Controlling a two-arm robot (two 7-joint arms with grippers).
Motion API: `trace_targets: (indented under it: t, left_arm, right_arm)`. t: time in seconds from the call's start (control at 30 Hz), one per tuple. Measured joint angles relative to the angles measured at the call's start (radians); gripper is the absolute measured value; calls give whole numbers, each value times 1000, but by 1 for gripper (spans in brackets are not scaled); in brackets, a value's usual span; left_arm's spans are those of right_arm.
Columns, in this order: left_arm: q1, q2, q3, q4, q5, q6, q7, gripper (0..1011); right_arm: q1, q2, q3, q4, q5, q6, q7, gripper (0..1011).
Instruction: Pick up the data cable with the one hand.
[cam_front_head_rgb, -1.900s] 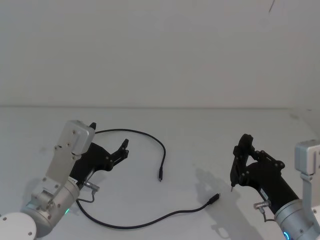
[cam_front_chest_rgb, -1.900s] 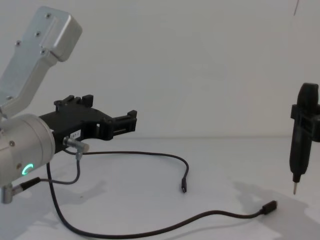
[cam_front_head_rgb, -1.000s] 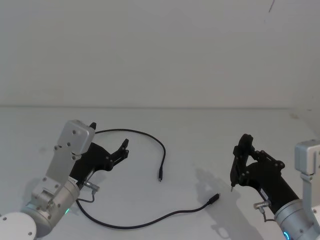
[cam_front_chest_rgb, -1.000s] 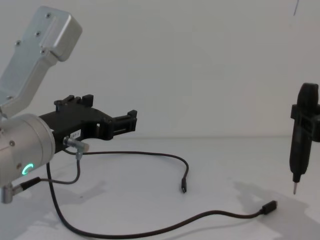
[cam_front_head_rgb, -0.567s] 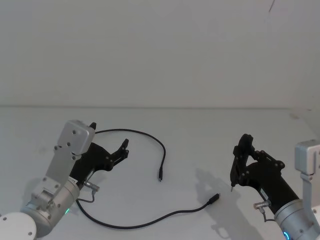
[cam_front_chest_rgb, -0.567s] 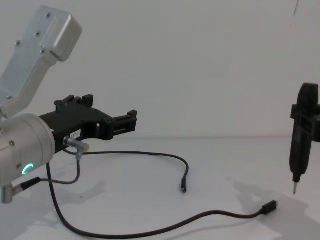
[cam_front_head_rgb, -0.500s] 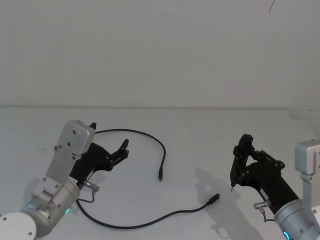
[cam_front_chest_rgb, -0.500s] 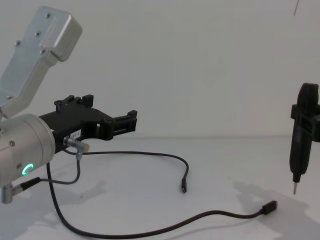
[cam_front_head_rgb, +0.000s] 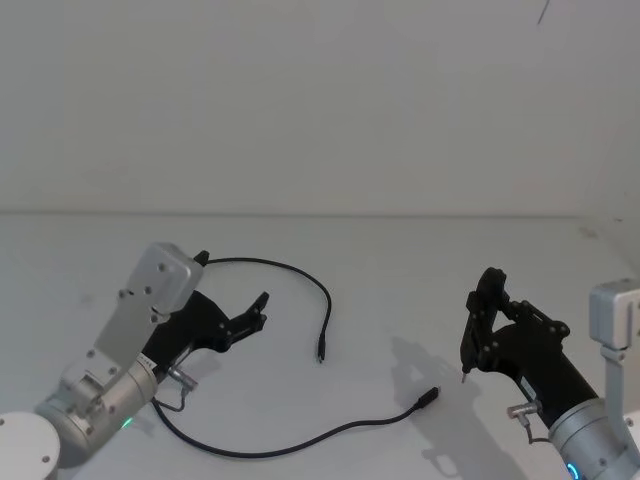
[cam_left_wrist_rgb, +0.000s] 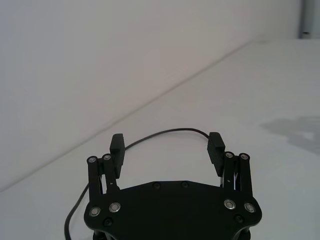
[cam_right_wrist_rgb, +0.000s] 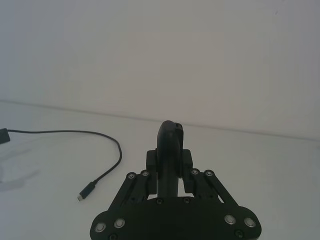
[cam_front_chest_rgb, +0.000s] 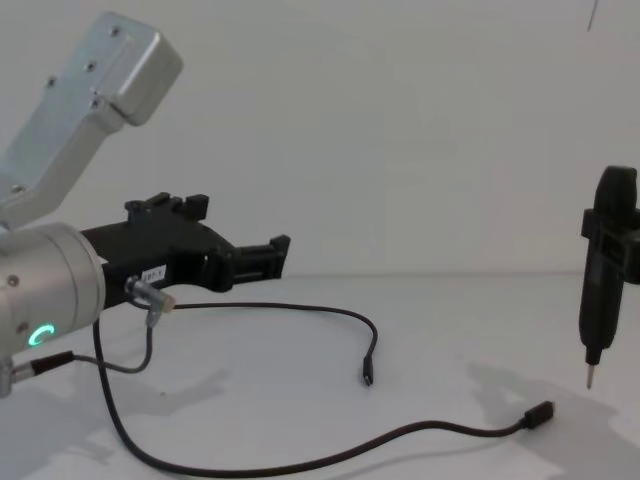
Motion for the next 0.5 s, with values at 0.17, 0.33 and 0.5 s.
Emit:
trace_targets:
  t: [0.17,0.33,0.5]
  left_arm:
    - [-22,36,16,-7,4,31,-65,1001]
    - [-46,64,31,-13,5,70,-134,1001]
    - [-78,89,51,-15,4,122,-207,1001]
  right_arm:
    - [0,0,0,0,0,0,0,279]
    - [0,0,0,0,0,0,0,279]
    - [0,0,0,0,0,0,0,279]
